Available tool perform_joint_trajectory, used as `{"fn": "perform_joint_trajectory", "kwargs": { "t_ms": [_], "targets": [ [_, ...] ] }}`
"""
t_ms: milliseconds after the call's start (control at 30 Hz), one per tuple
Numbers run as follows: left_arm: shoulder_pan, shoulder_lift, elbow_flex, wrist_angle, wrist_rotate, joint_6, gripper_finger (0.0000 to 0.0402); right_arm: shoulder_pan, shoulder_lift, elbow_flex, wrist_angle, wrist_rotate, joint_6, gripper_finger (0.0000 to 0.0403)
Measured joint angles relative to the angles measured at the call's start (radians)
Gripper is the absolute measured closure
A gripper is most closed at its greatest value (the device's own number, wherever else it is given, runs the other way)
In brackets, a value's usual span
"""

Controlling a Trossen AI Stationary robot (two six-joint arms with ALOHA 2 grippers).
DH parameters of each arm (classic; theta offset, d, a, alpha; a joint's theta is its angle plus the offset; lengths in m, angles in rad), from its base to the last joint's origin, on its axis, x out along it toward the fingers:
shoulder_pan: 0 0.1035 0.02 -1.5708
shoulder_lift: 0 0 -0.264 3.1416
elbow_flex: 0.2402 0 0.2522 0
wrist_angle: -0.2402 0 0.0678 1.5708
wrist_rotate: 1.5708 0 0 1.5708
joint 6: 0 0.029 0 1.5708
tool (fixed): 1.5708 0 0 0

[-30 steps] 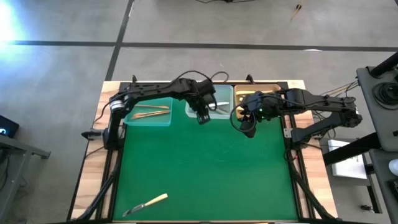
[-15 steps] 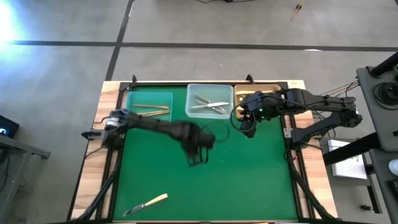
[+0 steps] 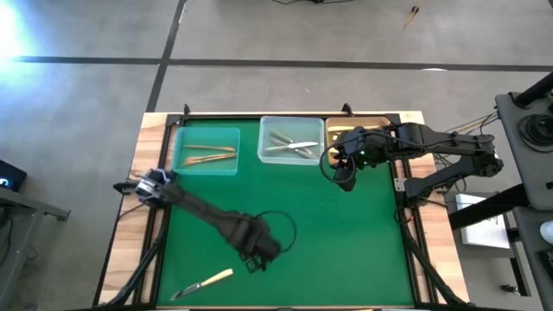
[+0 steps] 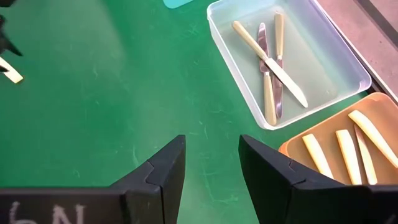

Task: Sort silverware by color (type)
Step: Put the yellow knife into the orange bin

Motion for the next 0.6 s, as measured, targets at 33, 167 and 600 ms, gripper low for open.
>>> {"fn": "perform_joint_trajectory", "kwargs": {
  "t_ms": [33,167,600],
  "targets": [
    [-0.026,0.000,-0.005,-0.008,-0.002,-0.029,0.0280,0.000,0.000,0.000,0.000,0.000,0.000,0.0261],
    [-0.135,0.000,-0.034,-0.014,-0.004,-0.143,0.0280,0.000,0.000,0.000,0.000,0.000,0.000,0.0261],
    [-0.331,-0.001,-0.223,0.191,-0.046,-0.202,0.0280,0.000,0.000,0.000,0.000,0.000,0.000,0.0262]
  ]
}}
